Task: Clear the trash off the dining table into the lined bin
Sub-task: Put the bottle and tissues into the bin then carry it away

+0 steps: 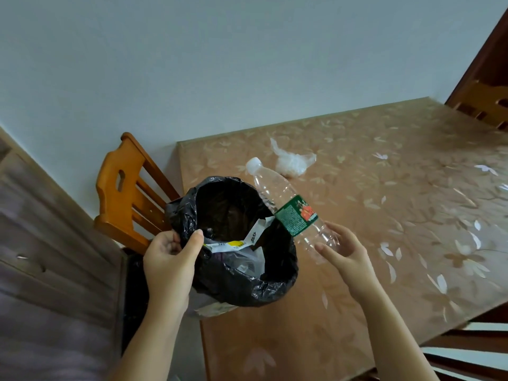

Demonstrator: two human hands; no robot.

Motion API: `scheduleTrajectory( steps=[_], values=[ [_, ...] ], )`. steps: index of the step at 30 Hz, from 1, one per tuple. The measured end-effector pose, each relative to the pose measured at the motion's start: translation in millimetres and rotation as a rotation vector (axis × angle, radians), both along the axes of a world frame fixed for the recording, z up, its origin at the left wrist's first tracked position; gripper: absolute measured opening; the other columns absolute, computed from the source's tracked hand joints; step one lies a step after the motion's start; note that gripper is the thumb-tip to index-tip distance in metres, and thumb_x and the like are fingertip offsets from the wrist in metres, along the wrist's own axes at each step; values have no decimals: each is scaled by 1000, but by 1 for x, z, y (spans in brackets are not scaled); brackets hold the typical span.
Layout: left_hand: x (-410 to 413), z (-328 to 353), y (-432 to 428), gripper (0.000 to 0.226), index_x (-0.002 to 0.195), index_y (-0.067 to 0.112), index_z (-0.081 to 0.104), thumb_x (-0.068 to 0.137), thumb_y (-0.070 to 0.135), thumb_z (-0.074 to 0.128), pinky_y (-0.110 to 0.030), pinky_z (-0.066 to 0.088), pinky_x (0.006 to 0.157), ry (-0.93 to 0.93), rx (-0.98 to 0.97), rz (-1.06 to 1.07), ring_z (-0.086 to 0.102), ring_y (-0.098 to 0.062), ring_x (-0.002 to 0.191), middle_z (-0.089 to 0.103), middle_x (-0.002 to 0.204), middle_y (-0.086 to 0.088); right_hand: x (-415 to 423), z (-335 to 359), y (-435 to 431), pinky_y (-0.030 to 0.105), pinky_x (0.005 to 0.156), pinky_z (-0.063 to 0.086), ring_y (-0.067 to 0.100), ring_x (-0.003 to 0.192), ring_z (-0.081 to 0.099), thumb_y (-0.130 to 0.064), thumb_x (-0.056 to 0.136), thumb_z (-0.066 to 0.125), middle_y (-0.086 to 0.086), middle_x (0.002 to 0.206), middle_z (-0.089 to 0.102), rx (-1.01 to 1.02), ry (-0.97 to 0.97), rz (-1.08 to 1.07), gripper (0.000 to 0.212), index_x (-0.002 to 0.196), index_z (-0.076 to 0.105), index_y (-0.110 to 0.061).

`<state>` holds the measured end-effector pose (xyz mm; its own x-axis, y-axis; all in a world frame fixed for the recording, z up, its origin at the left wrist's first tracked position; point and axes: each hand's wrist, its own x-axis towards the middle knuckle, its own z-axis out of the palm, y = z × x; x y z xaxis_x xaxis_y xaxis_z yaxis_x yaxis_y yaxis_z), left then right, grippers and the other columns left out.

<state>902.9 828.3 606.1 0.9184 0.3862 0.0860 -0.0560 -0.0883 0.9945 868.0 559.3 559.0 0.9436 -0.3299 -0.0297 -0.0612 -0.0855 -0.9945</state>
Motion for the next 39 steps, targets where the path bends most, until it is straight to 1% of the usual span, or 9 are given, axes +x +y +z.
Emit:
scheduleTrajectory(
  steps=[4,10,15,19,24,27,31,34,39],
  values=[
    [5,6,4,16,64,22,59,74,26,71,-47,54,67,6,10,-2,63,-31,75,64,73,-11,6,23,9,11,72,50,-4,89,61,-15,69,73,-9,106,64,-27,-53,161,42,103,61,-35],
    [7,18,3,28,69,20,58,60,45,68,-57,51,68,-28,25,-11,60,-44,78,62,80,-26,25,40,27,34,78,53,18,86,61,-25,69,76,-10,100,66,-239,-45,187,38,97,59,-44],
    [6,20,6,17,67,27,60,63,42,67,-49,51,64,-28,34,-54,59,-35,70,61,72,-17,46,46,61,11,76,40,2,91,51,-41,68,72,-17,103,52,-514,-97,237,49,113,52,-37],
    [9,21,16,23,68,19,60,64,40,67,-59,51,69,-20,-36,-43,58,-45,75,60,79,-29,55,48,86,15,88,43,1,102,52,-41,72,70,-13,113,53,-523,-120,304,54,121,50,-28],
    [25,17,41,44,73,5,55,59,45,69,-60,48,70,38,-131,-49,55,-38,73,56,83,-38,60,53,95,-2,82,35,-11,104,48,-54,73,56,-22,107,55,-518,-164,167,44,112,55,-35],
    [41,15,56,32,66,13,59,59,43,69,-57,51,69,51,-139,-48,57,-34,71,59,76,-28,66,53,98,3,81,37,-10,98,50,-34,80,61,-22,101,55,-561,-158,21,25,105,58,-33],
    [68,10,79,19,62,22,61,63,41,68,-50,53,67,30,-134,-111,62,-32,71,64,65,-3,75,51,110,21,82,36,6,95,51,-22,83,62,-8,99,56,-651,-78,-146,23,105,61,-20],
    [91,9,98,14,58,31,59,68,38,67,-31,48,56,-9,-92,-183,58,-8,58,60,55,13,81,49,126,24,82,34,13,96,50,-18,84,60,-6,98,53,-719,6,-240,22,105,61,-17],
    [141,9,129,16,58,32,58,71,32,67,-16,44,50,-12,-90,-271,54,-1,53,59,54,17,87,43,162,28,82,34,16,105,46,-15,84,59,-1,100,55,-715,128,-393,20,105,61,-14]
  ],
)
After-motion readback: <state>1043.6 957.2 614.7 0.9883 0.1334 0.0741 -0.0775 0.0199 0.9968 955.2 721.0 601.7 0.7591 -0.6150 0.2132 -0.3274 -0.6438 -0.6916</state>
